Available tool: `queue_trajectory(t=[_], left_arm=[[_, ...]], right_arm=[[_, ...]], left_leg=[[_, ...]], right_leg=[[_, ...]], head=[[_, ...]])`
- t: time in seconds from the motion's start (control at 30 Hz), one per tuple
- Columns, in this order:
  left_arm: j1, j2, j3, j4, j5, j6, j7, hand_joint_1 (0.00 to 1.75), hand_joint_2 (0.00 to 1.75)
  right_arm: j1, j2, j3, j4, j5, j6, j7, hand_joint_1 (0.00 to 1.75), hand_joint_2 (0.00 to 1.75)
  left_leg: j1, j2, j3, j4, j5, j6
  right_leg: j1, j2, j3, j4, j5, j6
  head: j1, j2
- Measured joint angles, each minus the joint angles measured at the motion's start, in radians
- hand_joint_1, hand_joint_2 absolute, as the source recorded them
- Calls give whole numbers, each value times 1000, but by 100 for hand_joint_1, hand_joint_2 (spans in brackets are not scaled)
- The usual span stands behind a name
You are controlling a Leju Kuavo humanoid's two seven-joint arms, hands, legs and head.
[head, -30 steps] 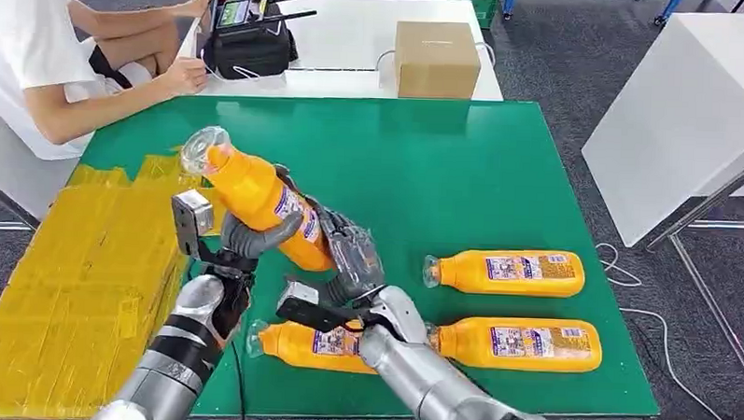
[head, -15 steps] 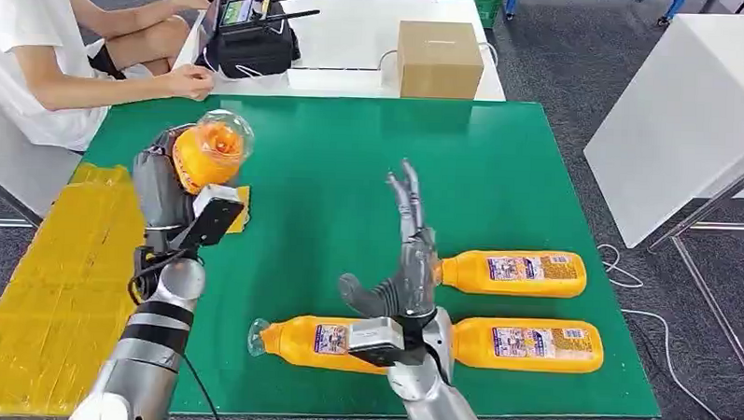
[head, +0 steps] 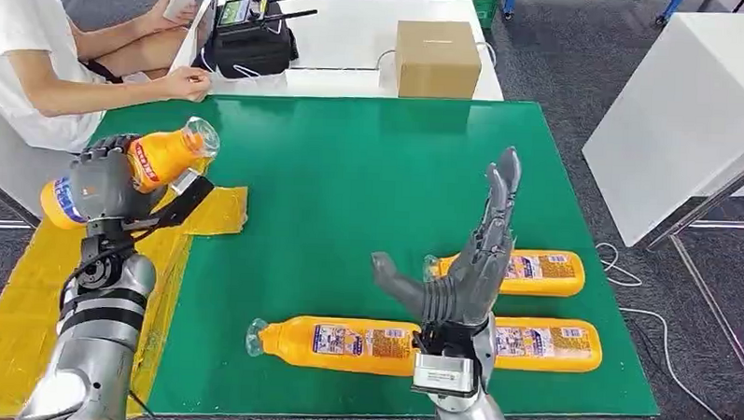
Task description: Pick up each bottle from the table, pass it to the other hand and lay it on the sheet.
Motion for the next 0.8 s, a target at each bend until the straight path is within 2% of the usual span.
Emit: queue_trajectory(t=[0.13, 0.33, 0.43, 0.53, 0.8], left_arm=[[-2, 17, -2, 23, 0, 0, 10, 175, 175], [-23, 87, -89, 154, 1, 1, 145, 175, 175], [-21, 121, -92, 249, 28, 0, 127, 175, 175], [-20, 139, -91, 340, 74, 1, 58, 175, 175], [-16, 140, -91, 439, 65, 2, 33, 175, 175]], right_arm=[[0, -7, 0, -10, 0, -2, 0, 0, 175], [-1, -23, 10, -25, -6, -8, 5, 0, 175], [-14, -41, 20, -39, -12, 20, 37, 0, 175], [-47, -61, 19, -40, -56, 82, 79, 0, 175], [-95, -87, 17, -23, -83, 125, 93, 0, 175]], left_leg=[[0, 0, 0, 0, 0, 0], [0, 1, 0, 0, 0, 0], [0, 2, 0, 0, 0, 0], [0, 0, 0, 0, 0, 0], [0, 0, 0, 0, 0, 0]], right_leg=[[0, 0, 0, 0, 0, 0], [0, 0, 0, 0, 0, 0], [0, 0, -1, 1, 0, 0], [0, 0, -1, 1, 0, 0], [0, 0, 0, 1, 0, 0]], head=[[0, 0], [0, 0], [0, 0], [0, 0], [0, 0]])
